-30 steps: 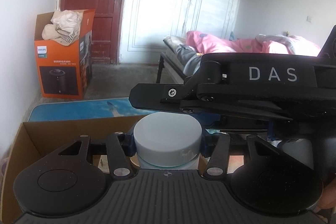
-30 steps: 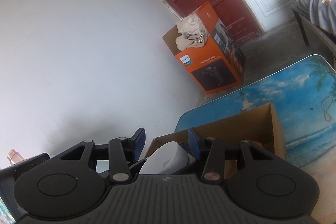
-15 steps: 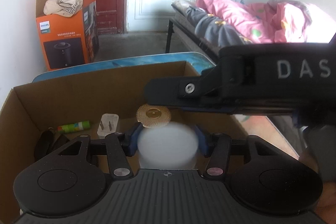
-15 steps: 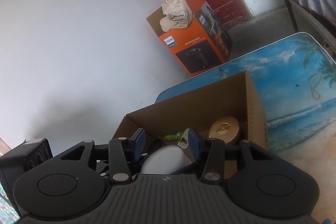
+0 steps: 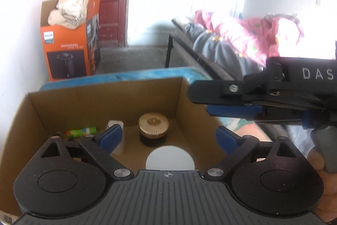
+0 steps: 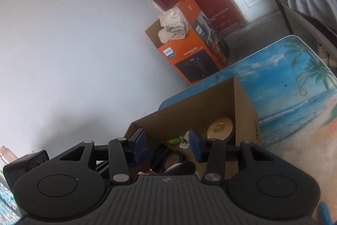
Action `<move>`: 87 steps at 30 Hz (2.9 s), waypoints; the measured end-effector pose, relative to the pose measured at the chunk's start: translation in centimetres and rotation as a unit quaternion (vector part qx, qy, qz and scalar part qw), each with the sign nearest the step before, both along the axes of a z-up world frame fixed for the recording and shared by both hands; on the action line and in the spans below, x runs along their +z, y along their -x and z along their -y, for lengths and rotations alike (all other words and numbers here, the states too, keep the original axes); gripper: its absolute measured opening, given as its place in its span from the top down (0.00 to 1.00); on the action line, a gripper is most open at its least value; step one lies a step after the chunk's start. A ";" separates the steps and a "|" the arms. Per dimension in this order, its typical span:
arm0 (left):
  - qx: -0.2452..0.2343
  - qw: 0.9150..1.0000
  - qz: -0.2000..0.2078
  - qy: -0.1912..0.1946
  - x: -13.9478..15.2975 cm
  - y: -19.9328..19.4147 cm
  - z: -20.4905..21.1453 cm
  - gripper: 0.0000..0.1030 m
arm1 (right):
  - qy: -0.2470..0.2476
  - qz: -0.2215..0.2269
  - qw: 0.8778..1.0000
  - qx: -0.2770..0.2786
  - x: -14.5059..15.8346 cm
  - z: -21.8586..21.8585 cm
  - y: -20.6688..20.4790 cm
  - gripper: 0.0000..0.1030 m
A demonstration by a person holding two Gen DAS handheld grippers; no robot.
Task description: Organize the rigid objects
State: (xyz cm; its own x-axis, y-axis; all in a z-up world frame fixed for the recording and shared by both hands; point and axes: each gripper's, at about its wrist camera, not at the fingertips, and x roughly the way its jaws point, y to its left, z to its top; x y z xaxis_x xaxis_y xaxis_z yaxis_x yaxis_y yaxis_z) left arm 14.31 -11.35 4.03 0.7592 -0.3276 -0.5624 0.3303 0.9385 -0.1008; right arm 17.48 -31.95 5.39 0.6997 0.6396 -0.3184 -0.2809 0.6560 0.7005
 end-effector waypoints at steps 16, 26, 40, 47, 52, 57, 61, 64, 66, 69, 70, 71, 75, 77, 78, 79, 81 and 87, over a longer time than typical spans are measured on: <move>0.034 0.999 0.006 0.016 2.7 6.3 -2.7 0.00 | -0.005 0.031 0.998 -0.063 2.4 2.2 9.9 0.28; 0.056 0.998 0.014 -0.030 2.7 8.3 -3.3 0.00 | 0.086 0.031 0.992 -0.083 2.9 0.4 12.6 0.11; 0.110 0.993 0.006 -0.032 2.8 9.2 -5.4 0.00 | 0.220 0.063 0.969 -0.089 4.6 -3.8 13.4 0.00; 0.143 0.989 -0.006 -0.025 2.7 9.1 -6.9 0.00 | 0.276 0.060 0.954 -0.103 5.0 -6.4 12.9 0.00; 0.152 0.987 -0.032 -0.034 2.2 8.5 -7.8 0.00 | 0.313 0.064 0.941 -0.110 5.0 -8.2 12.8 0.00; 0.171 0.984 -0.046 -0.018 1.6 8.1 -8.9 0.00 | 0.354 0.052 0.928 -0.103 4.1 -9.9 11.7 0.00; 0.182 0.982 -0.049 -0.034 1.3 7.8 -8.8 0.00 | 0.362 0.038 0.926 -0.101 3.4 -10.7 10.6 0.00; 0.182 0.981 -0.053 -0.050 1.1 7.6 -8.7 0.00 | 0.358 0.032 0.928 -0.096 3.1 -11.2 10.1 0.00; 0.180 0.980 -0.058 -0.060 1.0 7.5 -8.7 0.00 | 0.361 0.029 0.927 -0.094 2.9 -11.4 9.8 0.00; 0.177 0.980 -0.064 -0.071 0.7 7.3 -8.5 0.00 | 0.368 0.026 0.925 -0.092 2.5 -11.7 9.5 0.00; 0.178 0.979 -0.067 -0.072 0.6 7.2 -8.5 0.00 | 0.370 0.025 0.924 -0.093 2.4 -11.7 9.4 0.00; 0.179 0.979 -0.069 -0.072 0.6 7.1 -8.5 0.00 | 0.371 0.023 0.924 -0.093 2.3 -11.8 9.3 0.00; 0.179 0.979 -0.072 -0.066 0.6 6.9 -8.8 0.00 | 0.380 0.018 0.920 -0.094 2.0 -11.9 9.0 0.00; 0.179 0.979 -0.073 -0.069 0.6 6.8 -8.7 0.00 | 0.380 0.014 0.920 -0.094 1.9 -11.8 8.9 0.00; 0.178 0.979 -0.073 -0.070 0.6 6.8 -8.7 0.00 | 0.379 0.013 0.920 -0.094 1.8 -11.7 8.8 0.00; 0.178 0.979 -0.073 -0.072 0.6 6.8 -8.5 0.00 | 0.379 0.011 0.921 -0.094 1.7 -11.6 8.7 0.00; 0.176 0.979 -0.076 -0.074 0.4 6.6 -8.4 0.00 | 0.380 0.009 0.920 -0.095 1.7 -11.6 8.6 0.00; 0.174 0.978 -0.083 -0.077 0.2 6.5 -8.3 0.00 | 0.375 0.001 0.922 -0.093 1.4 -11.3 8.3 0.00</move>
